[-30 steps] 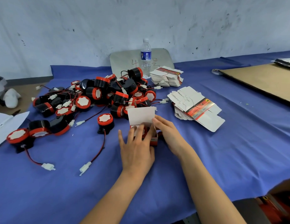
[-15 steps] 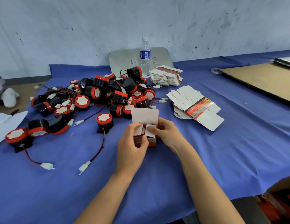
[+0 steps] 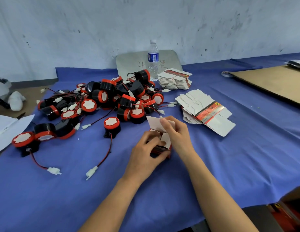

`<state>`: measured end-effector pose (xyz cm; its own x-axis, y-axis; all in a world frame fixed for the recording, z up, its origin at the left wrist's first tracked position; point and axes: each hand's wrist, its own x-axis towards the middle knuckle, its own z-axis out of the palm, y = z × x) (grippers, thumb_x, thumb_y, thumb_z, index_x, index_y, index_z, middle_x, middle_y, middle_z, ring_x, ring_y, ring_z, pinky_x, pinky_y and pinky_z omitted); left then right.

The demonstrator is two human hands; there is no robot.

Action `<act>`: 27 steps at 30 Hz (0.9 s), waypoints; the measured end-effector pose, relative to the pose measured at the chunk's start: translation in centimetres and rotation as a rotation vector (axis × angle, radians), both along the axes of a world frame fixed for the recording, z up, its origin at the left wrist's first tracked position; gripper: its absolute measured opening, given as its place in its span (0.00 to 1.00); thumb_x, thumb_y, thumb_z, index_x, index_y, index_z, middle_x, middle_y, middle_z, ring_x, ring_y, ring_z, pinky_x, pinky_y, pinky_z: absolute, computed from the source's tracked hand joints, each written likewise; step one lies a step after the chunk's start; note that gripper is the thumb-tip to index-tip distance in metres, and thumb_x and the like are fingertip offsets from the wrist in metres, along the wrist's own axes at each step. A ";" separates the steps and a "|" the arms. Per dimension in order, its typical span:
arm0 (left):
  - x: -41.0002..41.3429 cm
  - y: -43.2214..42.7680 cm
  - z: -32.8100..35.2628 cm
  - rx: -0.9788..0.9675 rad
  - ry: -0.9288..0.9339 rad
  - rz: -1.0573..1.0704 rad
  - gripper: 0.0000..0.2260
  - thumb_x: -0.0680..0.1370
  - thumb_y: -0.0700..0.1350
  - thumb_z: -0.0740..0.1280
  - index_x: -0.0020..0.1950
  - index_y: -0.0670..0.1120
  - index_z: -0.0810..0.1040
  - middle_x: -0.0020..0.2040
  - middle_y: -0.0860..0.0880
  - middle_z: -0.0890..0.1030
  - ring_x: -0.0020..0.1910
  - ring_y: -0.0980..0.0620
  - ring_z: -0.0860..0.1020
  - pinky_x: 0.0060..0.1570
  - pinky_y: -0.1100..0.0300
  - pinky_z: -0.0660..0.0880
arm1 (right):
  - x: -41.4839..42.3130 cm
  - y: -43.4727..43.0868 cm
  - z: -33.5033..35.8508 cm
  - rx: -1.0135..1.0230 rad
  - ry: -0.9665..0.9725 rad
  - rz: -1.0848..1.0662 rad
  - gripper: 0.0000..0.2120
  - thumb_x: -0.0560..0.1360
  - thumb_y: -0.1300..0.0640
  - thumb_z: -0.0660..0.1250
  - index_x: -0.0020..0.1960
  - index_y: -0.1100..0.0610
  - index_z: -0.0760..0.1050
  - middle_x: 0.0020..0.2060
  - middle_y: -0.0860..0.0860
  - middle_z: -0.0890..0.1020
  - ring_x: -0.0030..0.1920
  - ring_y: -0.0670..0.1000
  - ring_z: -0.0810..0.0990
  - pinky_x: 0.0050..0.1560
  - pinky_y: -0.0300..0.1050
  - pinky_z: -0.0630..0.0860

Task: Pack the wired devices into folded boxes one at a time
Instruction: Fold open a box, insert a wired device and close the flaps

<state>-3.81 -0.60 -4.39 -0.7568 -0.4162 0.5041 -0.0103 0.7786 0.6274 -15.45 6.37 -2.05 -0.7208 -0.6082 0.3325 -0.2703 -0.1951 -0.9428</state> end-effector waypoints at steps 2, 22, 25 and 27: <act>-0.1 0.0 -0.1 0.004 -0.003 -0.007 0.10 0.72 0.49 0.75 0.49 0.46 0.81 0.58 0.57 0.74 0.53 0.60 0.75 0.49 0.72 0.72 | 0.3 0.0 0.0 -0.028 -0.039 0.030 0.17 0.77 0.49 0.64 0.39 0.63 0.75 0.30 0.47 0.75 0.33 0.46 0.72 0.38 0.38 0.69; -0.1 0.1 -0.4 -0.002 0.093 0.139 0.12 0.68 0.47 0.77 0.45 0.47 0.78 0.49 0.54 0.71 0.48 0.52 0.74 0.43 0.65 0.72 | 0.9 2.2 -1.4 0.117 0.159 0.076 0.12 0.77 0.60 0.69 0.57 0.47 0.80 0.53 0.40 0.83 0.57 0.38 0.79 0.55 0.31 0.73; 0.0 -0.6 -0.6 0.118 0.146 0.220 0.18 0.67 0.47 0.78 0.49 0.51 0.71 0.48 0.54 0.69 0.49 0.54 0.72 0.45 0.71 0.68 | 0.7 2.1 -1.7 0.195 0.315 0.071 0.12 0.76 0.60 0.70 0.58 0.50 0.82 0.54 0.34 0.79 0.63 0.41 0.75 0.64 0.35 0.69; 0.1 -1.0 -0.6 0.240 0.121 0.206 0.23 0.67 0.47 0.78 0.55 0.53 0.70 0.52 0.54 0.69 0.53 0.57 0.72 0.48 0.73 0.67 | 0.4 2.2 -2.0 0.252 0.384 0.073 0.12 0.76 0.59 0.70 0.58 0.51 0.81 0.54 0.29 0.75 0.64 0.41 0.73 0.64 0.31 0.66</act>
<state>-3.68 -1.62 -5.04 -0.5853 -0.6717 0.4541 -0.0663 0.5978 0.7989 -15.07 8.55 -4.03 -0.5266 -0.7491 0.4020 -0.6031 -0.0041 -0.7976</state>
